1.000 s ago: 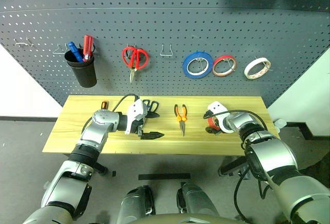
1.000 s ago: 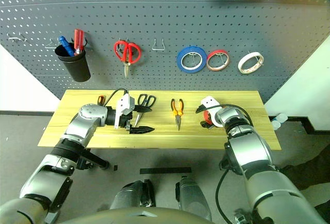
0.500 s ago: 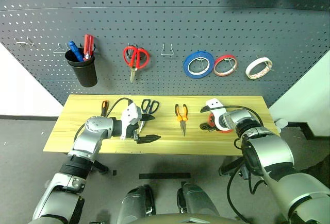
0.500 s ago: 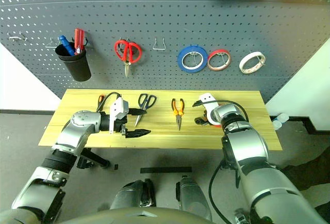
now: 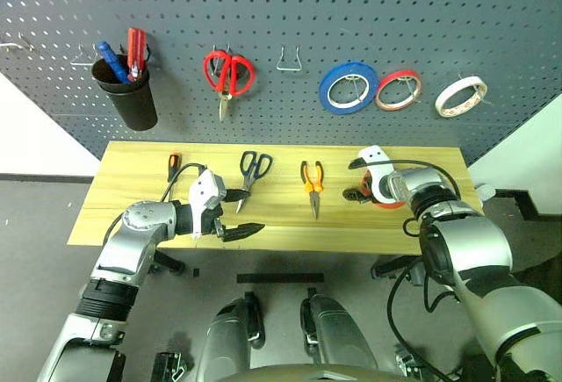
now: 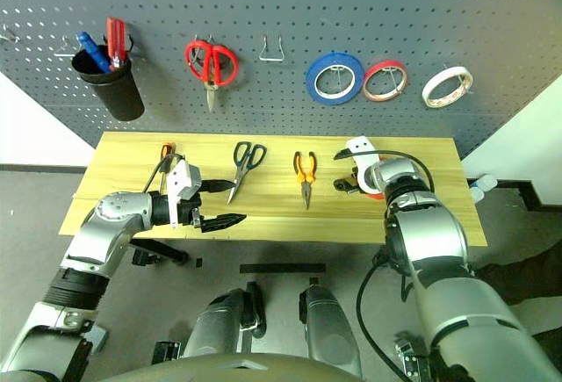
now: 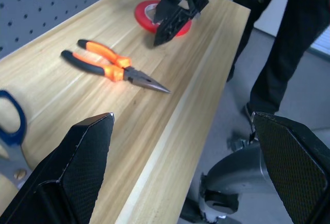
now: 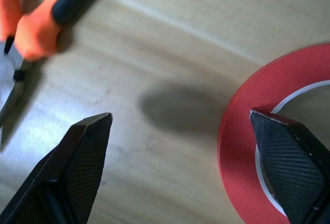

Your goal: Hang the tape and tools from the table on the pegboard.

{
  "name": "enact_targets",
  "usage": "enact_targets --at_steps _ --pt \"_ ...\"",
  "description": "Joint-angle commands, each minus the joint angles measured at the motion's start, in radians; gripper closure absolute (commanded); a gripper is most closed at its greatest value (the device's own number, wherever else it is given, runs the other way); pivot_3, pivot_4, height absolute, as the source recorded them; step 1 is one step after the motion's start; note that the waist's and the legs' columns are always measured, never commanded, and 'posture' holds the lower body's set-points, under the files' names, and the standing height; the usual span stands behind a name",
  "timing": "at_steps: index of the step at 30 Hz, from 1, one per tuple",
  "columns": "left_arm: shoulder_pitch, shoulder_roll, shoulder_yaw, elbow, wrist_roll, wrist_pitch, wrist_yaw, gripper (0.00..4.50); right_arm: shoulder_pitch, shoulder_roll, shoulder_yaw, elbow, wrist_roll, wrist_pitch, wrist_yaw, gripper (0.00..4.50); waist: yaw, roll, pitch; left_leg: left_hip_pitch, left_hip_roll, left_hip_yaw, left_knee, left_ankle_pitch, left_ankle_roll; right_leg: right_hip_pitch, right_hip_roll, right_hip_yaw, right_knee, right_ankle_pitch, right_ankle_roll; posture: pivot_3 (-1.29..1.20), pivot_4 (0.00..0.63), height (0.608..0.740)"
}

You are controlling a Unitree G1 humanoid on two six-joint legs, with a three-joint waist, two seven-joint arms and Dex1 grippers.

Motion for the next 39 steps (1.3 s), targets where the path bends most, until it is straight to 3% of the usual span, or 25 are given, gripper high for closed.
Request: enact_targets --at_steps 1,25,39 --pt "-0.001 0.007 0.019 -0.038 -0.028 0.003 0.003 0.0 -0.017 -0.036 -0.003 -0.025 0.006 0.035 0.036 0.03 0.0 -0.001 0.012 0.0 0.0 0.0 0.0 0.0 0.0 0.0 0.0 -0.001 0.0 0.0 0.0 0.02 0.348 0.74" --pt "-0.027 0.011 0.017 -0.027 -0.058 0.01 -0.011 0.0 -0.046 -0.131 -0.002 -0.184 0.058 0.173 0.195 0.03 0.0 0.001 0.041 -0.005 0.0 -0.001 -0.001 0.0 0.001 -0.003 0.0 -0.007 -0.002 0.002 0.003 0.0 0.315 0.74" --pt "-0.049 -0.004 -0.007 -0.001 -0.035 -0.022 -0.002 0.0 0.036 -0.074 0.007 -0.049 0.021 -0.014 0.028 0.03 -0.001 0.001 0.042 -0.006 0.0 -0.001 0.0 0.004 -0.005 -0.003 0.0 -0.009 -0.002 0.001 0.005 0.0 0.32 0.74"
